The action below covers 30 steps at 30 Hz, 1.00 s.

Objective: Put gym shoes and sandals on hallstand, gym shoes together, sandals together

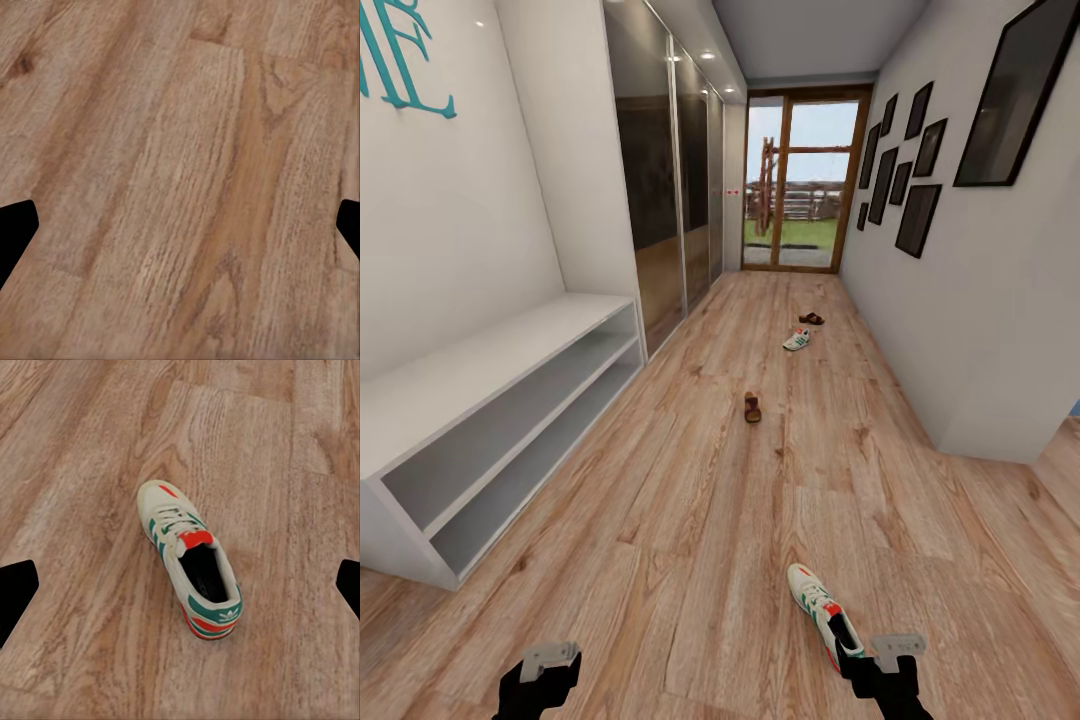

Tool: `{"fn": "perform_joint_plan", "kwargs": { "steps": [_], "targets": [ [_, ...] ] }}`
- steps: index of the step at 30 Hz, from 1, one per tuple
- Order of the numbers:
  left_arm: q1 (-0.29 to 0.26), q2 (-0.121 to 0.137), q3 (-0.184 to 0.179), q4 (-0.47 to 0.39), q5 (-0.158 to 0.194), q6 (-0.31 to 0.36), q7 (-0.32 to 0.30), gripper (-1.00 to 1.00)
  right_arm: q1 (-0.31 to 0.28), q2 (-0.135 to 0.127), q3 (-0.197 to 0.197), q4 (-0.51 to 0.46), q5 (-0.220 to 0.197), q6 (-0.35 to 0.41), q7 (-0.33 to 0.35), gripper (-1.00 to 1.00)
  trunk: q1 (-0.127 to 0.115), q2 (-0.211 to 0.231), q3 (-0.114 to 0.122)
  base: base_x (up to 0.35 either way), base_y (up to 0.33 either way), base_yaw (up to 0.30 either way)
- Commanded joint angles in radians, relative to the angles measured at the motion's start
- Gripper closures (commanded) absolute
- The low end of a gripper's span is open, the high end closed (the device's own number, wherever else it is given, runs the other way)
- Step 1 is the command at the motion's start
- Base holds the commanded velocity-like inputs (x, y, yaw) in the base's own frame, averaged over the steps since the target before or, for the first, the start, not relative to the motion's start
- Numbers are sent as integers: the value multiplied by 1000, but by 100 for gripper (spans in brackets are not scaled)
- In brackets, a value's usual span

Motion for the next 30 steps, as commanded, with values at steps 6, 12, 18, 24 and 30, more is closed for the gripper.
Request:
{"fn": "perform_joint_plan", "kwargs": {
  "steps": [6,12,18,24,30],
  "targets": [
    [-1,0,1,1,3,-3,0,-100,-1,0,-1,1,2,-3,-1,-100,0,0,-1,1,-113,0],
    [-1,-1,1,1,3,-4,0,-100,-1,0,0,1,2,-3,-1,-100,0,0,-1,33,-106,0],
    [-1,-1,1,1,3,-4,0,-100,-1,0,0,1,1,-3,-1,-100,0,0,-1,67,-32,0],
    [0,-1,1,1,3,-4,0,-100,-1,0,0,1,1,-3,-1,-100,0,0,-1,42,-9,0],
    [1,-1,1,0,4,-5,0,-100,-1,0,-1,1,1,-3,-1,-100,0,0,-1,12,-3,0]
  ]
}}
